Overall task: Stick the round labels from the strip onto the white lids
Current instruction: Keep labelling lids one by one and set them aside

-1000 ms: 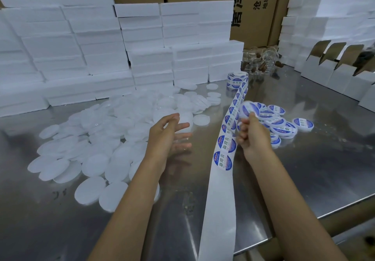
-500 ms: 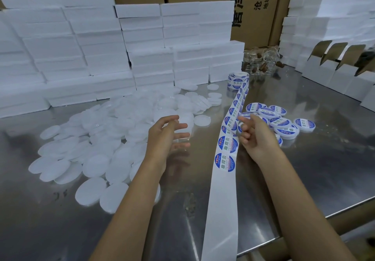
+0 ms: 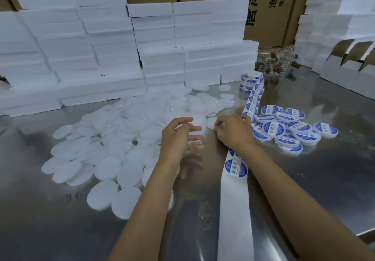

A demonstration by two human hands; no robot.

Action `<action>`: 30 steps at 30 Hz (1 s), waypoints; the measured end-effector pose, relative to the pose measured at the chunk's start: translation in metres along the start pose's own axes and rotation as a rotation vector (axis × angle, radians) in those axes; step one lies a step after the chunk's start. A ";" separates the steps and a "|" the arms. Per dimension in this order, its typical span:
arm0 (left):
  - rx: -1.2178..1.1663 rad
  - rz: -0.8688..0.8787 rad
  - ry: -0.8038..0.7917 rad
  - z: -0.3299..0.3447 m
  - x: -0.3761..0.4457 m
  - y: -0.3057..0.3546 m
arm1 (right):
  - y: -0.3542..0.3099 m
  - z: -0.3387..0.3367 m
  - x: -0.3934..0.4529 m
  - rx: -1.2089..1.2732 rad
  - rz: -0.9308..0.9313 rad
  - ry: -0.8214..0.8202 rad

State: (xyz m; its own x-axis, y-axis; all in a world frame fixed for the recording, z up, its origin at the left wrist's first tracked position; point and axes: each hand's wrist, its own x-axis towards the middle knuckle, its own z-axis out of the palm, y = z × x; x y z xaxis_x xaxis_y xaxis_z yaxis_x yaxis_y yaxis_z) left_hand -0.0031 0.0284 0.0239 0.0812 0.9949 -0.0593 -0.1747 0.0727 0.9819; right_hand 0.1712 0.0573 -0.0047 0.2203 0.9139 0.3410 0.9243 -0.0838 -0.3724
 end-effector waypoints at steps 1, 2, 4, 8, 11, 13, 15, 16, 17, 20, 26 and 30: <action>0.004 0.000 -0.003 0.000 0.000 0.000 | 0.000 0.000 0.000 -0.004 -0.007 0.016; 0.011 -0.001 -0.005 0.000 0.000 0.000 | 0.000 0.000 -0.001 0.005 -0.006 0.036; 0.029 0.000 -0.004 0.000 0.000 0.000 | 0.000 -0.003 -0.002 0.095 0.028 0.113; 0.047 0.018 0.019 0.001 0.000 0.000 | -0.008 -0.024 -0.010 0.621 0.173 0.196; 0.082 0.038 -0.037 0.003 -0.003 -0.001 | -0.014 -0.038 -0.023 0.899 0.194 0.039; 0.060 0.033 -0.101 0.006 -0.006 -0.001 | -0.018 -0.041 -0.031 0.979 0.143 -0.090; 0.041 0.051 -0.123 0.009 -0.010 0.000 | -0.018 -0.040 -0.039 1.022 0.094 -0.134; 0.039 0.065 -0.118 0.010 -0.011 0.000 | -0.017 -0.039 -0.043 1.015 0.083 -0.101; 0.030 0.076 -0.104 0.010 -0.012 0.001 | -0.014 -0.038 -0.046 0.967 0.078 -0.032; 0.020 0.082 -0.043 0.008 -0.012 0.003 | 0.005 -0.040 -0.058 0.624 0.088 0.166; 0.040 0.046 -0.049 0.011 -0.010 -0.002 | 0.018 -0.035 -0.078 0.220 0.020 0.042; 0.006 -0.014 -0.046 0.012 -0.009 -0.005 | 0.007 -0.026 -0.083 0.261 -0.188 -0.074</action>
State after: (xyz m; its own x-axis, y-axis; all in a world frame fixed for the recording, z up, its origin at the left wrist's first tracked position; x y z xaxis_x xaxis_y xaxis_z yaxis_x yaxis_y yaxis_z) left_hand 0.0085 0.0180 0.0219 0.1283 0.9896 -0.0652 -0.1672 0.0864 0.9821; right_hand 0.1676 -0.0295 -0.0128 0.0213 0.9311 0.3642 0.8334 0.1846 -0.5209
